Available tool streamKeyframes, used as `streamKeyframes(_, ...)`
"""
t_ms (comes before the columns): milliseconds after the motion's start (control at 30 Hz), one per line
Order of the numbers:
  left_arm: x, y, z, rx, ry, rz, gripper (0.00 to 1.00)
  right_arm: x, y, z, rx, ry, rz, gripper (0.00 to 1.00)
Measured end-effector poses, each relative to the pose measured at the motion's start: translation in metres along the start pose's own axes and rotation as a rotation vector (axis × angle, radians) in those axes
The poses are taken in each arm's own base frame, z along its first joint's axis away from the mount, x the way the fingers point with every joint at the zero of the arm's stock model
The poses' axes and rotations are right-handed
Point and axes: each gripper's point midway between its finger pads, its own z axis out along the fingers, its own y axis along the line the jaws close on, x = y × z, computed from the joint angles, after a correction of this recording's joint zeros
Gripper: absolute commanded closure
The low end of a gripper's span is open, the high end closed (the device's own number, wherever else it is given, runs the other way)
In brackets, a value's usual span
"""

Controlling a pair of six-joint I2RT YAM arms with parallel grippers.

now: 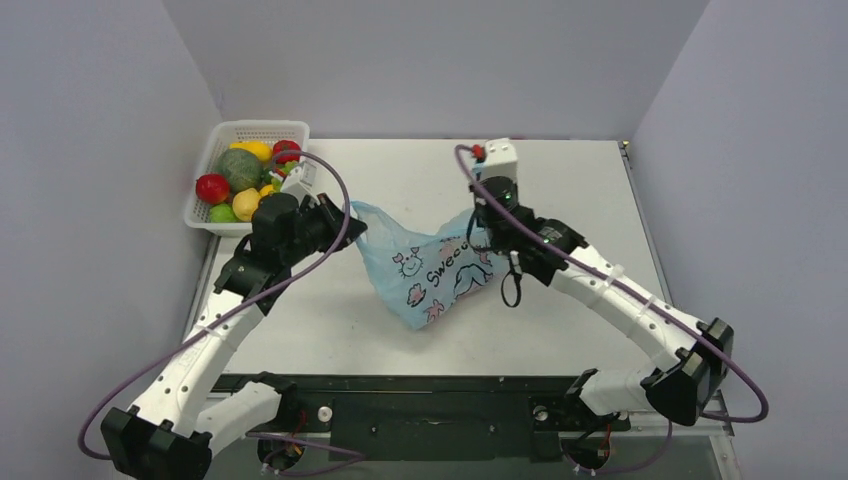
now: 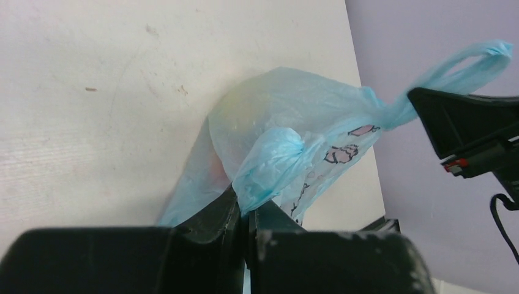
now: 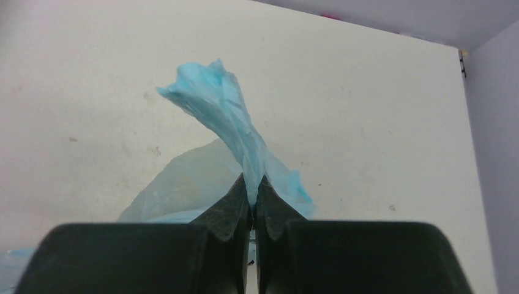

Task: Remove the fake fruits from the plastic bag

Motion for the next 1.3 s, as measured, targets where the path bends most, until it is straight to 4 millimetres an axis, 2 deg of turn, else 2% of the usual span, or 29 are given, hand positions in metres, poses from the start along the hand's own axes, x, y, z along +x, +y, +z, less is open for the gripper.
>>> streamKeyframes(133,-0.037,-0.004,0.012,-0.038,-0.044,-0.015,1.00,-0.027,-0.052,0.005,0.016,-0.063,0.278,1.00)
streamKeyframes(233,-0.076,-0.013,0.028,-0.037,-0.073,-0.027,1.00,-0.050,-0.084,0.006,0.014,-0.111,0.436,1.00)
streamKeyframes(367,-0.125,-0.034,0.044,0.000,-0.105,-0.021,1.00,-0.084,-0.099,0.003,-0.027,-0.167,0.537,1.00)
streamKeyframes(467,-0.157,-0.056,0.047,0.040,-0.135,0.012,1.00,-0.108,-0.110,-0.006,-0.047,-0.221,0.580,1.00)
streamKeyframes(533,-0.171,-0.069,0.041,0.067,-0.157,0.042,1.00,-0.120,-0.113,-0.012,-0.067,-0.252,0.596,1.00)
streamKeyframes(600,-0.174,-0.075,0.034,0.083,-0.165,0.062,1.00,-0.121,-0.109,-0.017,-0.098,-0.262,0.601,1.00)
streamKeyframes(667,-0.165,-0.072,0.028,0.091,-0.157,0.077,1.00,-0.110,-0.100,-0.020,-0.141,-0.254,0.607,1.00)
streamKeyframes(700,-0.153,-0.066,0.025,0.090,-0.143,0.077,1.00,-0.097,-0.092,-0.020,-0.172,-0.240,0.609,1.00)
streamKeyframes(733,-0.141,-0.058,0.023,0.082,-0.126,0.074,1.00,-0.079,-0.082,-0.021,-0.203,-0.212,0.606,1.00)
streamKeyframes(800,-0.101,-0.030,0.020,0.041,-0.061,0.049,1.00,-0.037,-0.059,-0.020,-0.259,-0.128,0.589,1.00)
streamKeyframes(867,-0.061,0.000,0.016,-0.006,-0.002,0.021,1.00,0.012,-0.026,-0.022,-0.330,-0.023,0.546,1.00)
streamKeyframes(933,-0.012,0.036,0.008,-0.067,0.068,-0.018,0.91,0.058,0.008,-0.030,-0.409,0.083,0.489,1.00)
streamKeyframes(1000,0.031,0.065,-0.005,-0.123,0.132,-0.052,0.69,0.101,0.035,-0.043,-0.481,0.177,0.439,1.00)
streamKeyframes(1033,0.046,0.074,-0.013,-0.140,0.154,-0.061,0.64,0.119,0.044,-0.050,-0.508,0.213,0.425,1.00)
streamKeyframes(1067,0.055,0.078,-0.019,-0.151,0.166,-0.063,0.55,0.133,0.048,-0.056,-0.523,0.239,0.419,1.00)
streamKeyframes(1100,0.062,0.080,-0.027,-0.155,0.171,-0.067,0.52,0.143,0.050,-0.061,-0.532,0.255,0.421,1.00)
streamKeyframes(1167,0.064,0.076,-0.040,-0.145,0.157,-0.054,0.44,0.154,0.052,-0.068,-0.547,0.264,0.430,1.00)
streamKeyframes(1300,0.055,0.060,-0.066,-0.112,0.114,-0.016,0.36,0.151,0.063,-0.080,-0.594,0.246,0.449,1.00)
